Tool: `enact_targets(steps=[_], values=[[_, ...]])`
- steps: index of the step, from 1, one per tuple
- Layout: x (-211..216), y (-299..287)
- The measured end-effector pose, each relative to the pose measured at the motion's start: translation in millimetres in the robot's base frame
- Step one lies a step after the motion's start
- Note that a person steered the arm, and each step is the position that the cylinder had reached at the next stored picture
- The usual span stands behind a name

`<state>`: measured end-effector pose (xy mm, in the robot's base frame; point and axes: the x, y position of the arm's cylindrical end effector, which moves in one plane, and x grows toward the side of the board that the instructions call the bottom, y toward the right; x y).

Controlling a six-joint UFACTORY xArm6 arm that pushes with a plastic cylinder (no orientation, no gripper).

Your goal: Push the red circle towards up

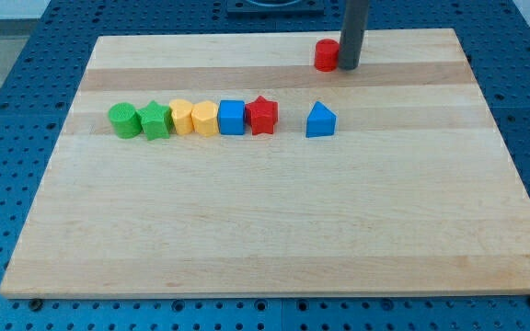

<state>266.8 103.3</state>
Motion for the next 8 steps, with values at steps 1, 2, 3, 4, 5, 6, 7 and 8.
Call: enact_targets(steps=[1, 2, 3, 4, 5, 6, 7, 8], values=[[-14.5, -6.4], [-26.3, -7.0], [-31.2, -7.9], [-31.2, -8.1], [-31.2, -13.8], [-31.2, -16.4], [-31.2, -23.5], [-31.2, -24.4]])
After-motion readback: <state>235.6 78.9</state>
